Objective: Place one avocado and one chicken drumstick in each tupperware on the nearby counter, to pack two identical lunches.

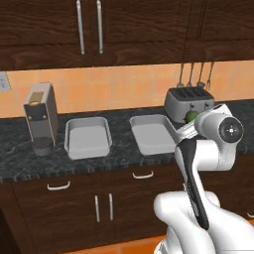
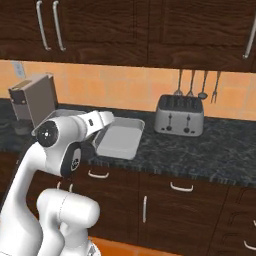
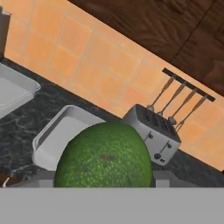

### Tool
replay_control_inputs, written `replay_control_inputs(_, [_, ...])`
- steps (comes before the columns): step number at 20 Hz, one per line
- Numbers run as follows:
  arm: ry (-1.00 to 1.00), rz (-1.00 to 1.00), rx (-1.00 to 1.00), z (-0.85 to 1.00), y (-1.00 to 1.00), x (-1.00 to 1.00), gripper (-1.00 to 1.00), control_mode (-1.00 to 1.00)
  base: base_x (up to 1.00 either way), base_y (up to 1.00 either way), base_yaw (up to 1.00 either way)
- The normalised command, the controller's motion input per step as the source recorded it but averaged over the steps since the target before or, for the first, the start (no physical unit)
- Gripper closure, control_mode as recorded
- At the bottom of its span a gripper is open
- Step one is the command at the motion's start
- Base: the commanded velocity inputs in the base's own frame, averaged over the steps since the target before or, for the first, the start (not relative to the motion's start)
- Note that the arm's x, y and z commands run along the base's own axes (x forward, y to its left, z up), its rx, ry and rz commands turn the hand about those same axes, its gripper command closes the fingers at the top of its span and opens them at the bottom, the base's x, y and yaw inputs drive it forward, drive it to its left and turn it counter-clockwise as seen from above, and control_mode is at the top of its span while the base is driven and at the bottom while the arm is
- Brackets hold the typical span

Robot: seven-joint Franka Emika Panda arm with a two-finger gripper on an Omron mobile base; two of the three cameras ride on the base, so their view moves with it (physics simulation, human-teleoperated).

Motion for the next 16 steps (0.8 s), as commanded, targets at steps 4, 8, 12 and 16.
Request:
replay_control_inputs(4, [0.0, 0.0, 0.0, 0.0, 0.0, 0.0, 1.0, 1.0, 0.63, 0.0, -0.09])
replay_control_inputs(8, [0.03, -0.02, -0.02, -0.14, 0.0, 0.01, 1.0, -1.0, 0.16, 0.06, -0.09])
replay_control_inputs(12, [0.33, -0.03, -0.02, -0.66, 0.0, 0.38, 1.0, -1.0, 0.0, 0.0, 0.0])
replay_control_inputs(16, [0.31, 0.0, 0.02, -0.86, 0.08, 0.43, 1.0, -1.0, 0.0, 0.0, 0.0])
